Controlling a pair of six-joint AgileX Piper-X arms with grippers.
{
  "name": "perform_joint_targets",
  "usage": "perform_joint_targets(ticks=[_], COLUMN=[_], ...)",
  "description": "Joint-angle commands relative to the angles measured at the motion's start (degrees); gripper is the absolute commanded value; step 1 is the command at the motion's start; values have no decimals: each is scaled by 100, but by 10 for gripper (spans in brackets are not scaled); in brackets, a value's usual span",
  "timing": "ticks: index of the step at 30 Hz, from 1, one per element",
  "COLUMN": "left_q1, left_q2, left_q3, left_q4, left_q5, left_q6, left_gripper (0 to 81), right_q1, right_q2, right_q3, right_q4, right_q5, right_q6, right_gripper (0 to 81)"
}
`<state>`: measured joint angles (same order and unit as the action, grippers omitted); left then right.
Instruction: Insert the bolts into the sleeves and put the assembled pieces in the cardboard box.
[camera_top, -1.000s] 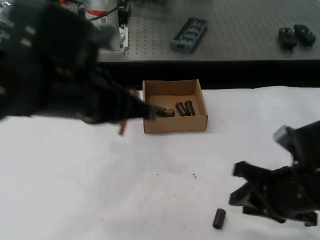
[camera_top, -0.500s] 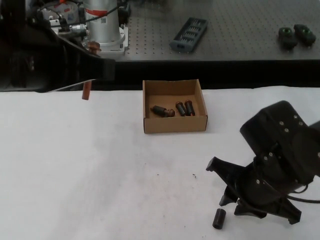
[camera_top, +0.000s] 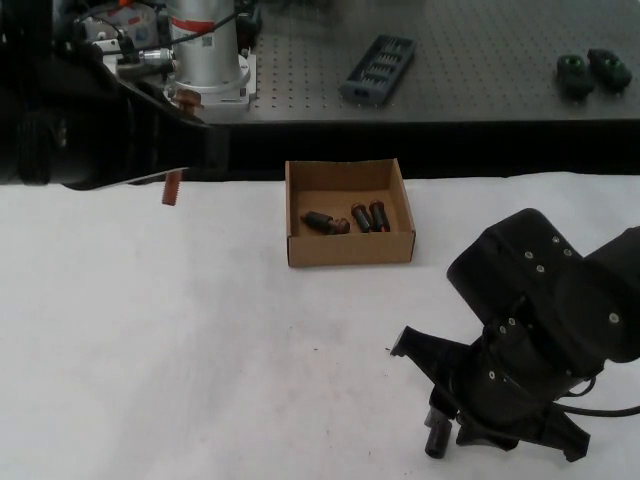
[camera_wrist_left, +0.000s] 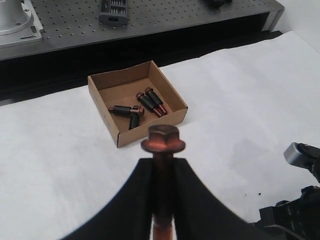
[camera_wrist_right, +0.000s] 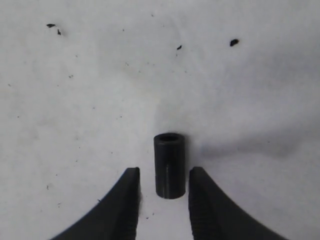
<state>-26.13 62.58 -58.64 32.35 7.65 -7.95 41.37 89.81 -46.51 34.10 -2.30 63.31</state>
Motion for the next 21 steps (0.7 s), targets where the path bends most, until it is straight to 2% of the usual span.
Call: perform_joint_targets(ticks=[1, 17, 21], left_q1=[20, 20, 20], left_q2=[-61, -61, -61], left_q3=[-65, -65, -65], left_q4=[13, 98, 98], left_q5=[66, 66, 66], left_q6=[61, 257, 257], left_gripper=[51, 51, 51], right_q1=[9, 9, 9], right_q2=[126, 624, 643], right_q3=[-61, -400, -400], right_q4=[-12, -25, 130], right_q5=[-13, -164, -142], right_q6=[16, 37, -55], right_gripper=[263, 263, 239])
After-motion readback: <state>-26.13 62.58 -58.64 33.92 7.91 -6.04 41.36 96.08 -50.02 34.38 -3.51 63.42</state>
